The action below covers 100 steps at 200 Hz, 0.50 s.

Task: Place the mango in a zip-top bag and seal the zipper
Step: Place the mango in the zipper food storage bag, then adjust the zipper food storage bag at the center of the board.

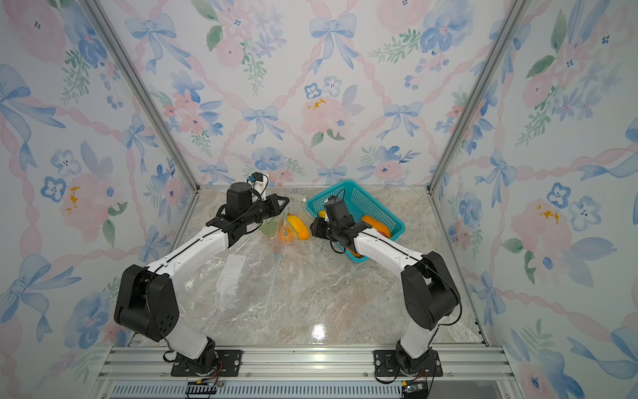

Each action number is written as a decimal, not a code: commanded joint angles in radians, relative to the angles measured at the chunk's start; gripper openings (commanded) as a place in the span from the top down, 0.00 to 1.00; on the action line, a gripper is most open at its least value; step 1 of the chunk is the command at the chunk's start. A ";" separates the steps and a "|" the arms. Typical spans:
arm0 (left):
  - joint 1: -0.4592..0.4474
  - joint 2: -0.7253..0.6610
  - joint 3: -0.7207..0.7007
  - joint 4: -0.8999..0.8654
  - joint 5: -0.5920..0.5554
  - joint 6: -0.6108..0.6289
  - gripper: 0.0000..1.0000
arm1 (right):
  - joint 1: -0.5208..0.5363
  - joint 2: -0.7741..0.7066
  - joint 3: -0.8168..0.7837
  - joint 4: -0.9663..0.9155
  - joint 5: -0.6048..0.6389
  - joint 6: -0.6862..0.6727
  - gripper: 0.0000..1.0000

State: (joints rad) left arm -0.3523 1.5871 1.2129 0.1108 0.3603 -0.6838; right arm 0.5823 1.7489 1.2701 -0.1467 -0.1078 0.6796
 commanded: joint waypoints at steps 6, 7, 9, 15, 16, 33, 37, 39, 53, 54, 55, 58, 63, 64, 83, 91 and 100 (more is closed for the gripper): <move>0.011 -0.019 0.008 0.031 0.020 -0.005 1.00 | -0.007 0.044 -0.005 0.064 -0.009 0.017 0.65; 0.010 -0.020 0.008 0.031 0.019 -0.004 1.00 | -0.007 0.046 -0.005 0.066 -0.009 0.018 0.66; 0.010 -0.021 0.008 0.033 0.020 -0.004 1.00 | -0.007 0.048 -0.005 0.068 -0.009 0.018 0.67; 0.012 -0.024 0.007 0.032 0.019 -0.003 1.00 | -0.008 0.050 -0.004 0.073 -0.009 0.017 0.70; 0.012 -0.025 0.007 0.032 0.019 -0.004 1.00 | -0.008 0.051 -0.003 0.074 -0.009 0.017 0.71; 0.015 -0.031 0.005 0.032 0.019 -0.002 1.00 | -0.007 0.051 0.000 0.081 -0.015 0.011 0.82; 0.015 -0.032 0.006 0.033 0.019 -0.002 1.00 | -0.007 0.049 0.002 0.080 -0.015 0.005 0.83; 0.015 -0.033 0.007 0.032 0.019 -0.002 1.00 | -0.006 0.049 0.003 0.078 -0.015 0.002 0.84; 0.017 -0.037 0.008 0.032 0.020 -0.003 1.00 | -0.004 0.033 0.013 0.058 -0.007 -0.021 0.91; 0.016 -0.037 0.008 0.032 0.021 -0.003 1.00 | -0.004 0.032 0.013 0.056 -0.007 -0.023 0.91; 0.017 -0.037 0.008 0.033 0.021 -0.003 1.00 | -0.004 0.031 0.013 0.055 -0.005 -0.025 0.92; 0.017 -0.038 0.009 0.033 0.022 -0.003 1.00 | -0.004 0.027 0.015 0.050 -0.004 -0.031 0.93; 0.018 -0.039 0.011 0.032 0.023 -0.003 1.00 | -0.004 0.019 0.020 0.039 0.001 -0.045 0.95; 0.019 -0.038 0.012 0.033 0.024 -0.004 1.00 | -0.004 0.019 0.021 0.038 0.002 -0.047 0.95; 0.018 -0.045 0.020 0.034 0.032 -0.006 1.00 | 0.000 0.008 0.064 -0.027 0.004 -0.125 1.00; 0.018 -0.051 0.020 0.033 0.034 -0.010 1.00 | 0.006 0.008 0.097 -0.069 0.013 -0.164 1.00; 0.018 -0.061 0.020 0.033 0.036 -0.008 1.00 | 0.015 0.008 0.133 -0.123 0.025 -0.212 1.00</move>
State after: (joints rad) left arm -0.3408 1.5833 1.2129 0.1101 0.3737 -0.6842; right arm 0.5838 1.7920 1.3064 -0.1482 -0.1158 0.6006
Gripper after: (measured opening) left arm 0.050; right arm 0.053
